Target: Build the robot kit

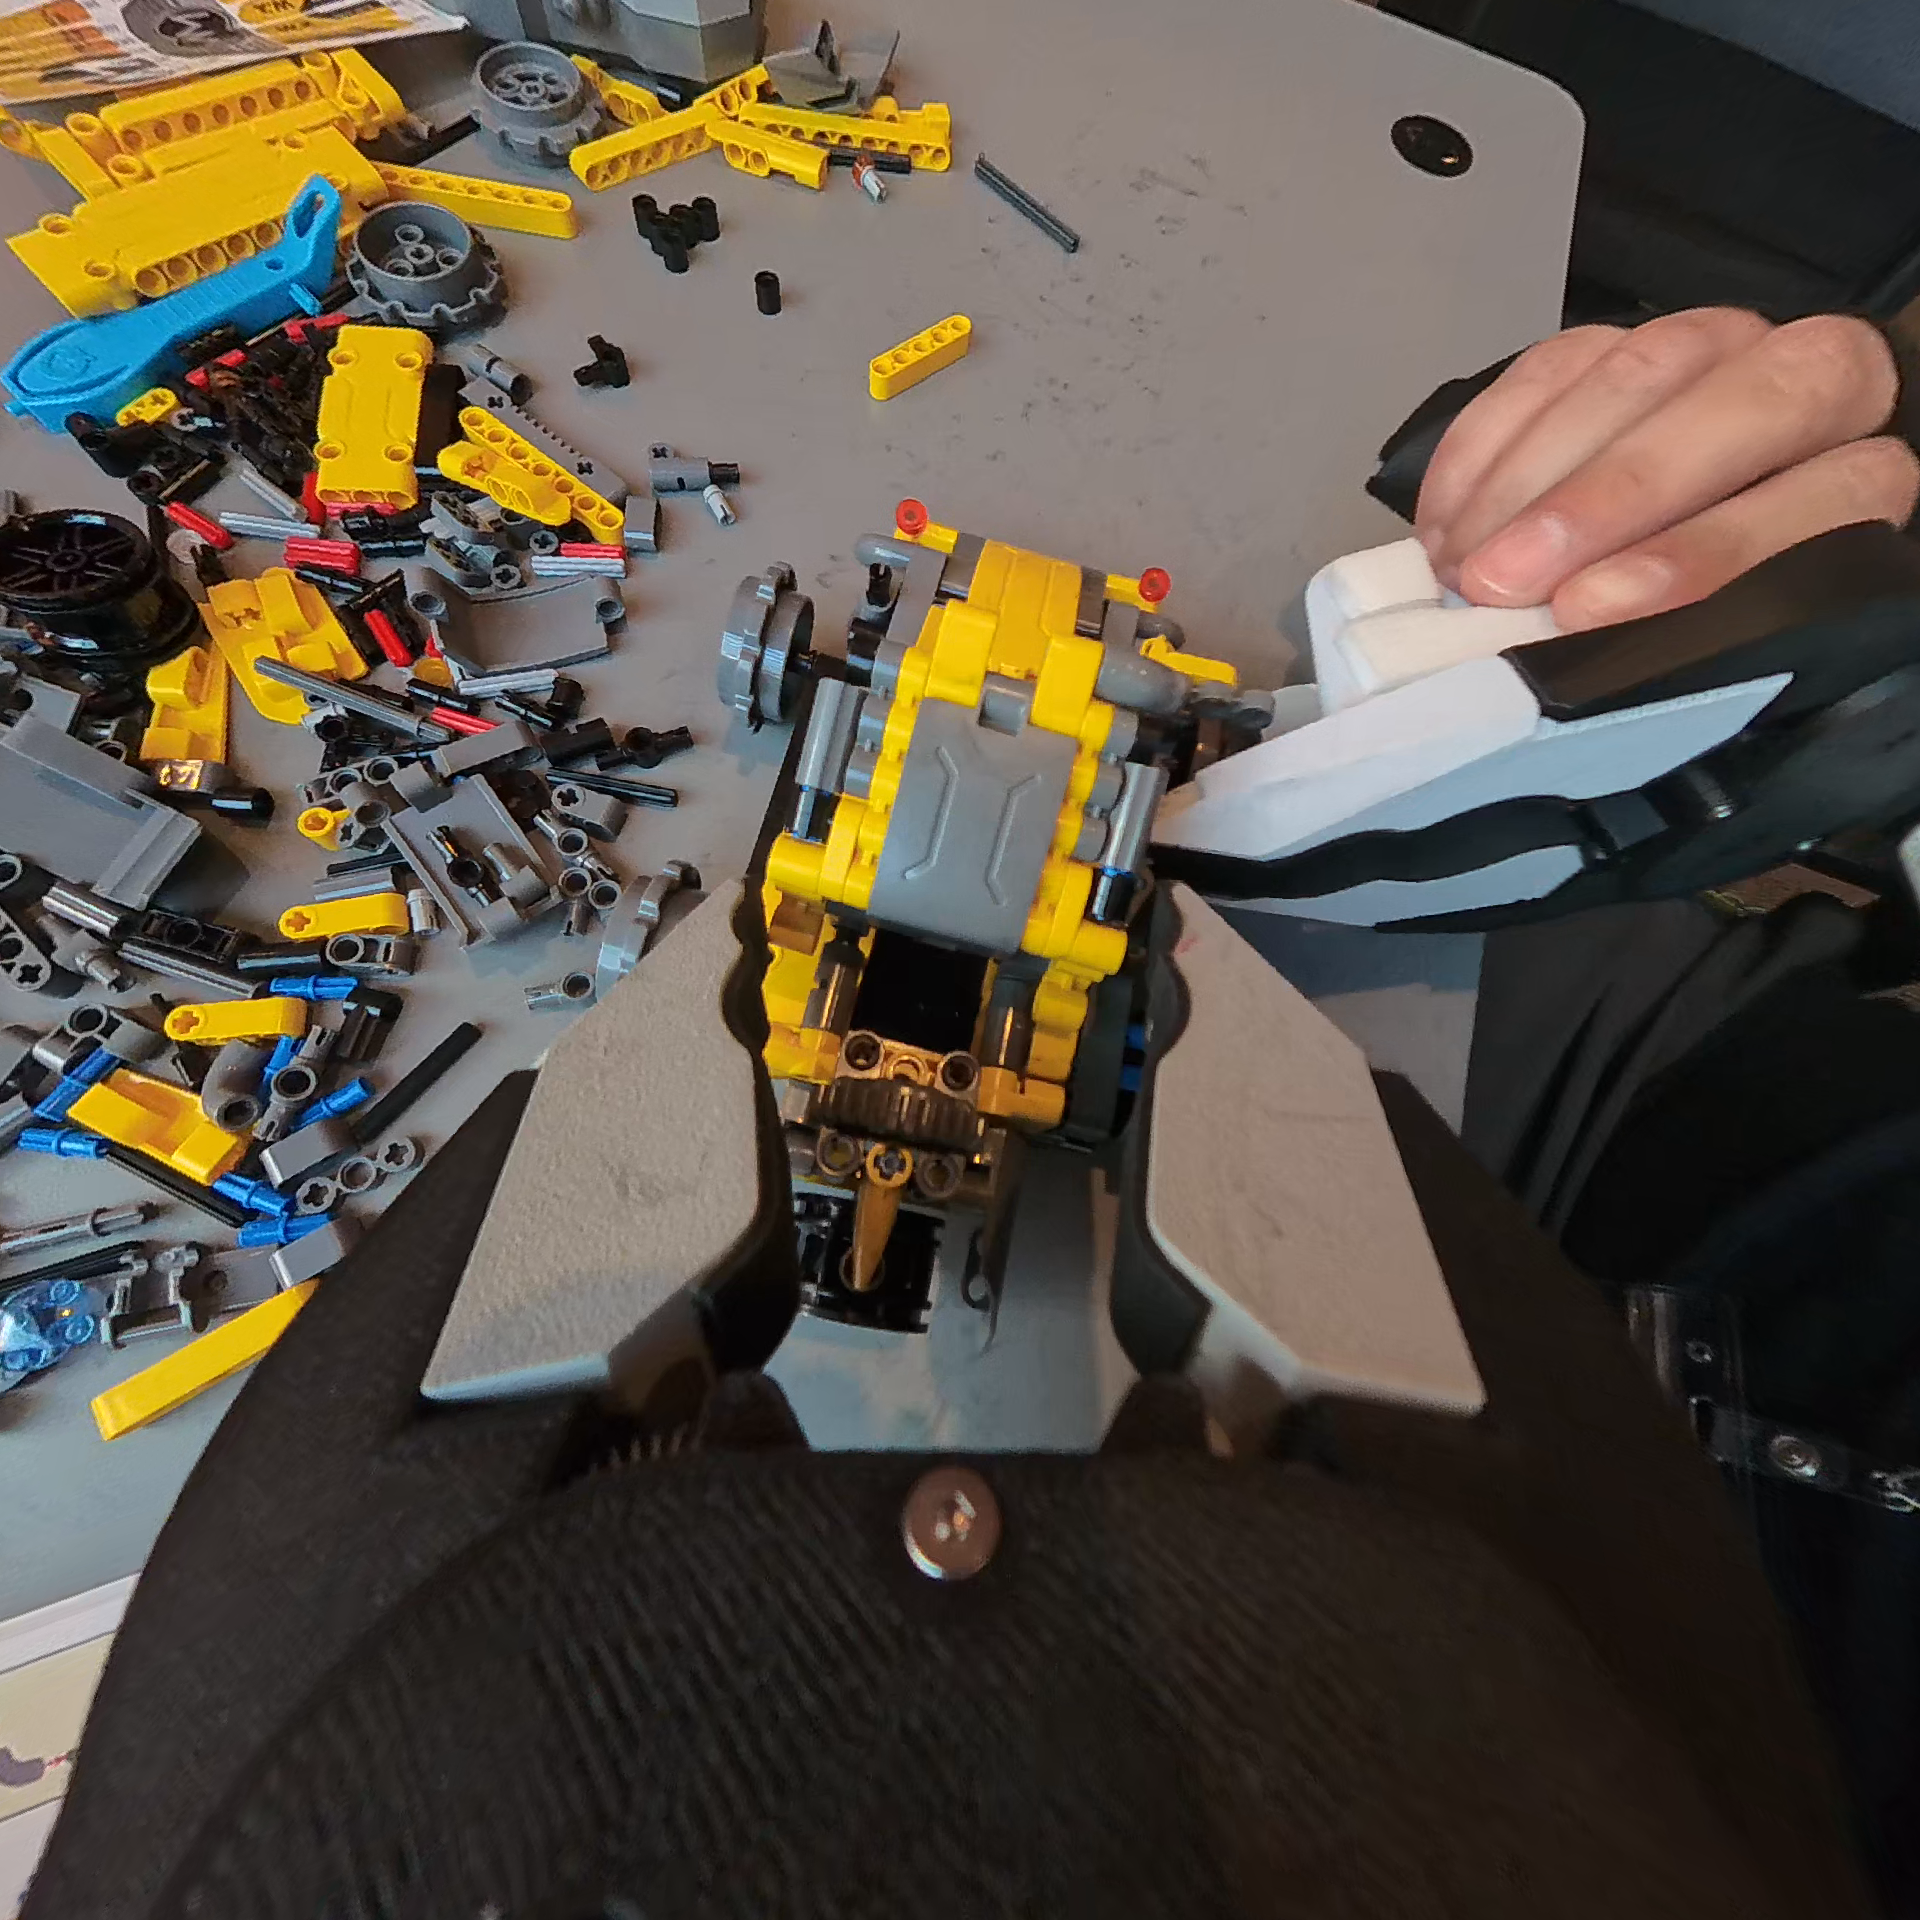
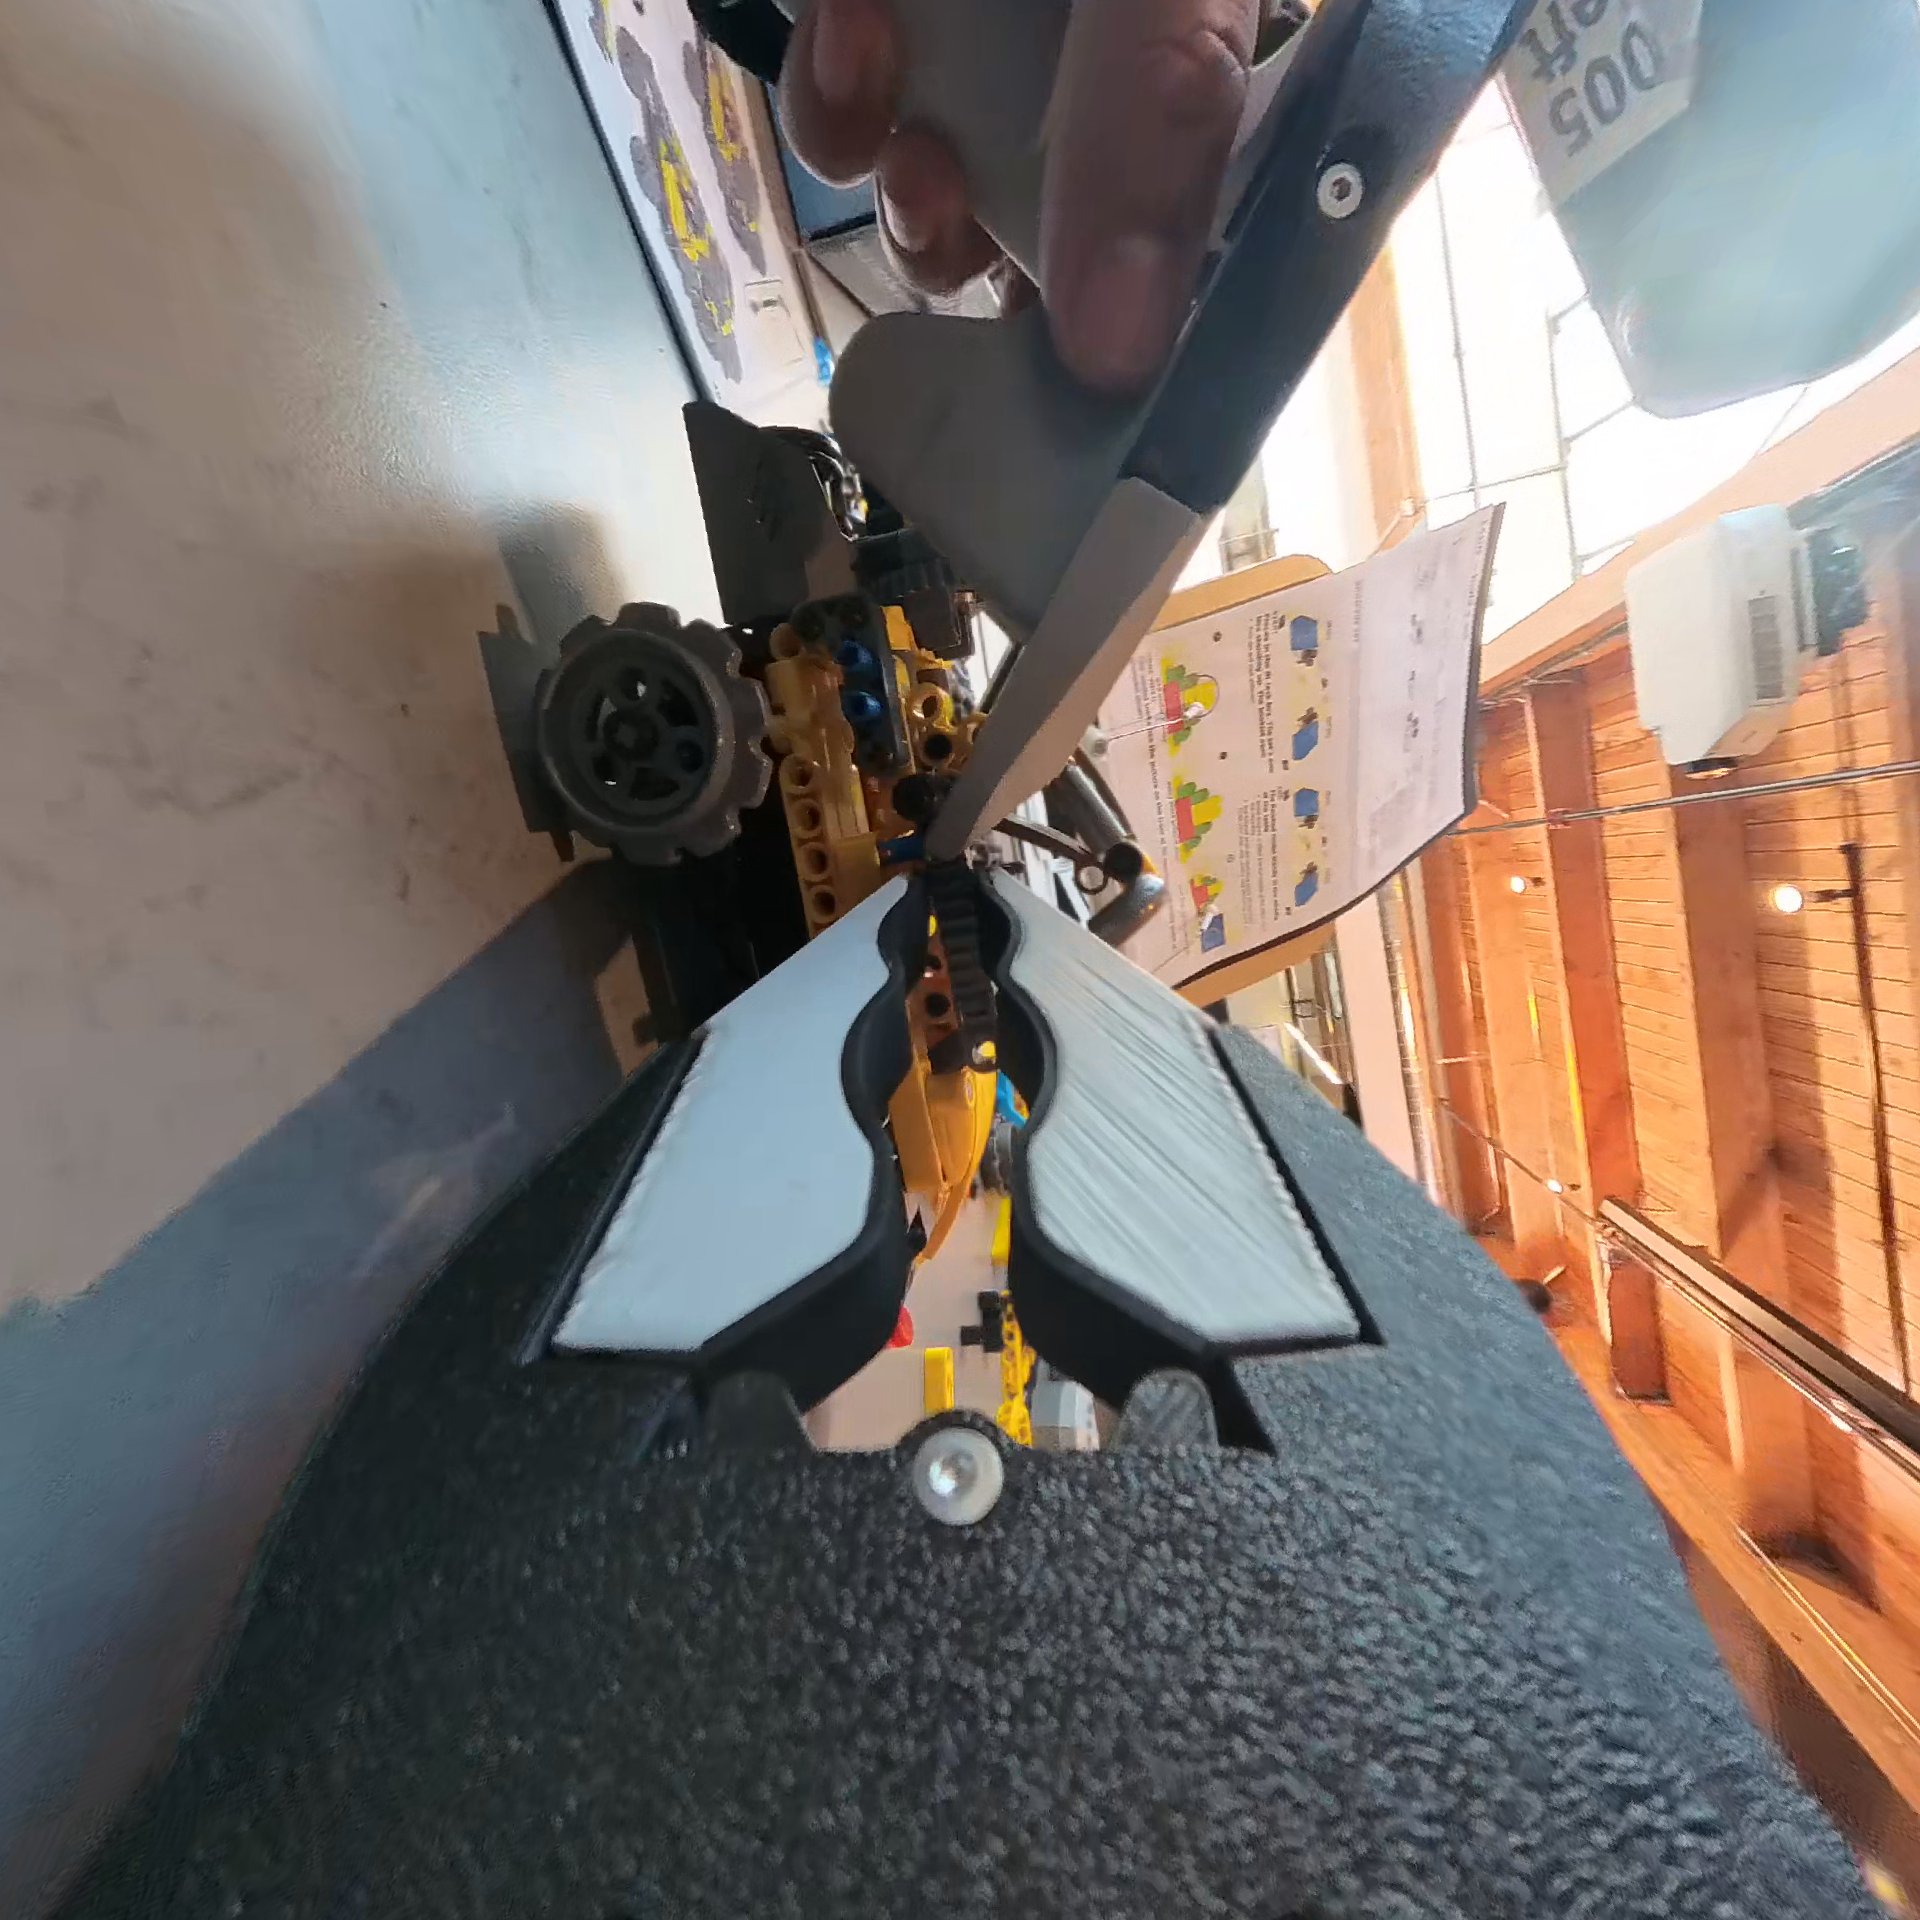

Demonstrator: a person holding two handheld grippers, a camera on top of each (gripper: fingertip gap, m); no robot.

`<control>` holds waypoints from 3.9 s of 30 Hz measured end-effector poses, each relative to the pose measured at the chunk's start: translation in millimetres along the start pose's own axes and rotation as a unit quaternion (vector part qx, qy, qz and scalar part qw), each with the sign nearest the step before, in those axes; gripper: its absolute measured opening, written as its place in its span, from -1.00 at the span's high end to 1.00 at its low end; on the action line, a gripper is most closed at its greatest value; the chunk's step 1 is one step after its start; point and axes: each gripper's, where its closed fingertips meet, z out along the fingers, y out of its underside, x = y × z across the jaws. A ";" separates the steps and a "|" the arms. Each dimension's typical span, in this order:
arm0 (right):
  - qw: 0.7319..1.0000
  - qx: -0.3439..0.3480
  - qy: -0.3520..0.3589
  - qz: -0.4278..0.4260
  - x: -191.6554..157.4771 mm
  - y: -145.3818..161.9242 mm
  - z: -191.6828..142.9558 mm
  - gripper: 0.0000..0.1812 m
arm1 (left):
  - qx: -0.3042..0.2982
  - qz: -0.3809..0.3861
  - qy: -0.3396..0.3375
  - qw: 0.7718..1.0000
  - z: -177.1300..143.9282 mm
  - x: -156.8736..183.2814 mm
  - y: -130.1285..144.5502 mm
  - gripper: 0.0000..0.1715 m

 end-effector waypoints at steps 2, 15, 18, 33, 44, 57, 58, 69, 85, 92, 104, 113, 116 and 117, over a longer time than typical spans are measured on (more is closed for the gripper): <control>1.000 -0.007 -0.007 -0.009 -0.2 -0.5 -0.5 0.91 | -0.003 0.006 0.001 1.000 -0.3 0.1 0.2 0.17; 0.999 -0.018 -0.028 -0.008 -0.8 -3.8 -5.8 0.89 | -0.004 0.013 -0.001 1.000 -2.2 -1.0 2.7 0.18; 0.998 -0.016 -0.048 0.025 -1.3 -4.6 -6.1 0.88 | -0.002 0.010 0.000 1.000 -2.9 -1.4 3.1 0.18; 0.997 -0.034 -0.061 0.024 2.2 -3.2 -5.9 0.93 | 0.001 0.008 0.006 1.000 -2.7 -2.6 3.3 0.18; 0.999 -0.024 -0.047 -0.002 3.5 -6.5 -4.9 0.99 | -0.004 0.012 0.005 1.000 -2.3 -4.4 2.9 0.18; 0.998 -0.033 -0.060 -0.005 3.5 -4.0 -4.9 0.92 | -0.006 0.011 0.005 1.000 -2.5 -4.5 3.0 0.18; 0.997 -0.034 -0.065 -0.001 3.1 -3.9 -5.2 0.92 | -0.006 0.012 0.005 1.000 -2.6 -4.5 3.1 0.18; 0.994 -0.056 -0.094 -0.006 1.1 -0.9 -4.4 0.88 | -0.009 0.012 0.005 1.000 -2.5 -4.5 3.0 0.18; 0.994 -0.065 -0.082 -0.034 -2.5 -0.8 -2.8 0.91 | 0.004 0.008 0.017 1.000 -4.3 -5.8 2.4 0.17; 0.989 -0.069 -0.079 -0.100 -2.2 -1.2 -3.0 0.91 | 0.006 0.009 0.020 1.000 -4.3 -5.5 2.7 0.17; 0.988 -0.038 -0.148 -0.020 -5.9 -7.1 -0.6 0.88 | -0.005 0.013 0.019 1.000 -4.3 -6.6 3.0 0.17; 0.983 -0.045 -0.174 -0.020 -8.7 -7.6 -1.6 0.79 | 0.002 0.006 0.025 1.000 -4.8 -6.4 3.6 0.17; 0.979 -0.051 -0.193 -0.030 -8.3 -7.9 -0.9 0.82 | 0.000 0.006 0.024 1.000 -5.0 -6.7 3.7 0.17; 0.978 -0.051 -0.196 -0.039 -8.4 -7.8 -0.4 0.81 | 0.001 0.006 0.024 1.000 -5.2 -6.8 3.5 0.17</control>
